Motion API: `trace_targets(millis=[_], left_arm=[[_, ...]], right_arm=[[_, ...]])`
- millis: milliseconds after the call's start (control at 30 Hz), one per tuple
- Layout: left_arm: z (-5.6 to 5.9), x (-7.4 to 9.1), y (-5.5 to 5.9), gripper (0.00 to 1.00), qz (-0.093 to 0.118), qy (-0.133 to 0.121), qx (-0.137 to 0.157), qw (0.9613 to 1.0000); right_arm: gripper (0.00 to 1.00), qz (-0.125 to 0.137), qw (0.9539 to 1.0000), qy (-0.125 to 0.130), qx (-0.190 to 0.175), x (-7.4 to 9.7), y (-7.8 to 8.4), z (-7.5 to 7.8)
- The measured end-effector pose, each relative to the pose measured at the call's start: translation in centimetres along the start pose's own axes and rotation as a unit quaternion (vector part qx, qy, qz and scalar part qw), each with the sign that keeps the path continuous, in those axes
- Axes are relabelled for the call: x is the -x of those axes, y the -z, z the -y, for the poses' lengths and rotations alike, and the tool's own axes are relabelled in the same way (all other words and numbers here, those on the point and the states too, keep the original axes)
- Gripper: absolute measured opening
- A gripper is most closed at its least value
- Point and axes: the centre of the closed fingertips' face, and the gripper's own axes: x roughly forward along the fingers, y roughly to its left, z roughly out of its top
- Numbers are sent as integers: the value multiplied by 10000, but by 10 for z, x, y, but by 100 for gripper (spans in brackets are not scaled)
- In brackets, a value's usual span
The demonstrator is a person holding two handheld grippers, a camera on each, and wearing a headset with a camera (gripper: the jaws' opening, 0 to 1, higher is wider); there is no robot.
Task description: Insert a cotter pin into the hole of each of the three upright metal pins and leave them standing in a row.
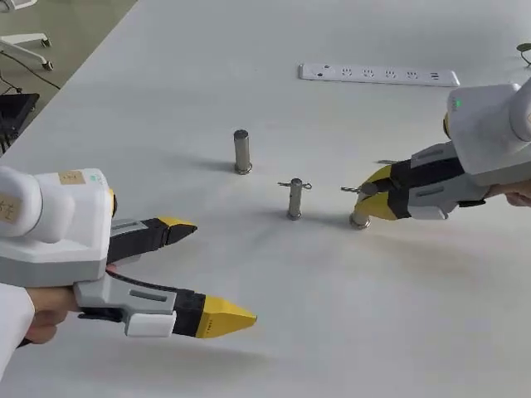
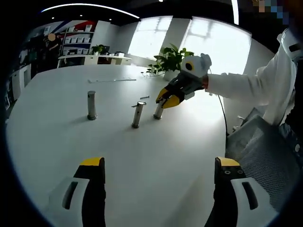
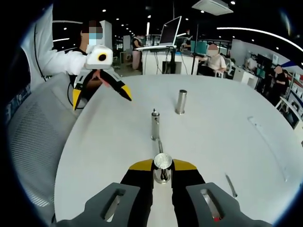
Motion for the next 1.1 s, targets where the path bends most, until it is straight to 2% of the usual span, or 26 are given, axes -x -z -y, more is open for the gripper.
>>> trace_targets(millis=[133, 267, 700, 967, 1100], left_arm=[[-4, 2, -1, 99, 7, -123, 11, 9999], [-2, 3, -3, 99, 53, -114, 32, 9999], [-3, 6, 5, 98, -53, -151, 78, 9998], [-2, 7, 1, 98, -47, -172, 82, 9998], [-1, 7, 0, 98, -40, -154, 71, 9998]], right_arm=[[8, 84, 9999, 0, -64, -1, -3, 2], [8, 95, 10000, -23, -18, -2, -4, 3], [8, 126, 9997, -170, -125, -1, -4, -2], [9, 178, 9995, -131, -244, -3, -4, -1], [19, 264, 9995, -73, -145, -2, -10, -3]])
